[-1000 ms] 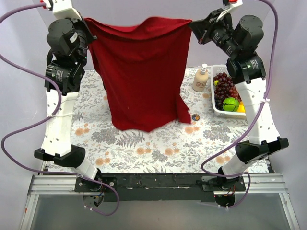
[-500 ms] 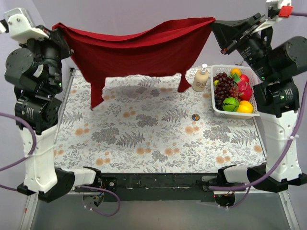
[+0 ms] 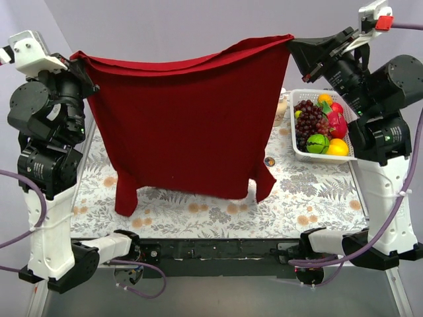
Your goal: Pin the brooch onto the clothing
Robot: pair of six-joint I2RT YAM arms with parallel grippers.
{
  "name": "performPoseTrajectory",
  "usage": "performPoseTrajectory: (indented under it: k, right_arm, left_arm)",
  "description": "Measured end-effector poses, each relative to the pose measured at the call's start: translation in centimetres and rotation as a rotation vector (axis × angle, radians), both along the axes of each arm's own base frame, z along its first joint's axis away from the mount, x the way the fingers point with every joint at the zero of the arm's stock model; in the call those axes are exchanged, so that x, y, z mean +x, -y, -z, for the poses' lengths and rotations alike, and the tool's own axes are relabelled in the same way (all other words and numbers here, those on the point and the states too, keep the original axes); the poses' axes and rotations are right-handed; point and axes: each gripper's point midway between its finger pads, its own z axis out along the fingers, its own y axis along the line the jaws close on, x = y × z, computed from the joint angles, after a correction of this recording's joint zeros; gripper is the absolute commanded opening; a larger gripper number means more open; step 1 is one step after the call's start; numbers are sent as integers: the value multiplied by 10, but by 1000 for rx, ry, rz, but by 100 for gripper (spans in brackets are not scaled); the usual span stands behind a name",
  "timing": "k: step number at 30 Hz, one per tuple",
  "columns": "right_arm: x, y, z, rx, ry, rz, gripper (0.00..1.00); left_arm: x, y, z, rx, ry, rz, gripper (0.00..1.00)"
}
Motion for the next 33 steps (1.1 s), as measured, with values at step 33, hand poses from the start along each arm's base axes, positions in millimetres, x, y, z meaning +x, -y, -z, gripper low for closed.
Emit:
performPoseTrajectory:
  k: [33]
  right_arm:
    - [223, -35, 52, -52, 59, 233, 1]
  left_arm:
    - [229, -32, 15, -114, 41, 239, 0]
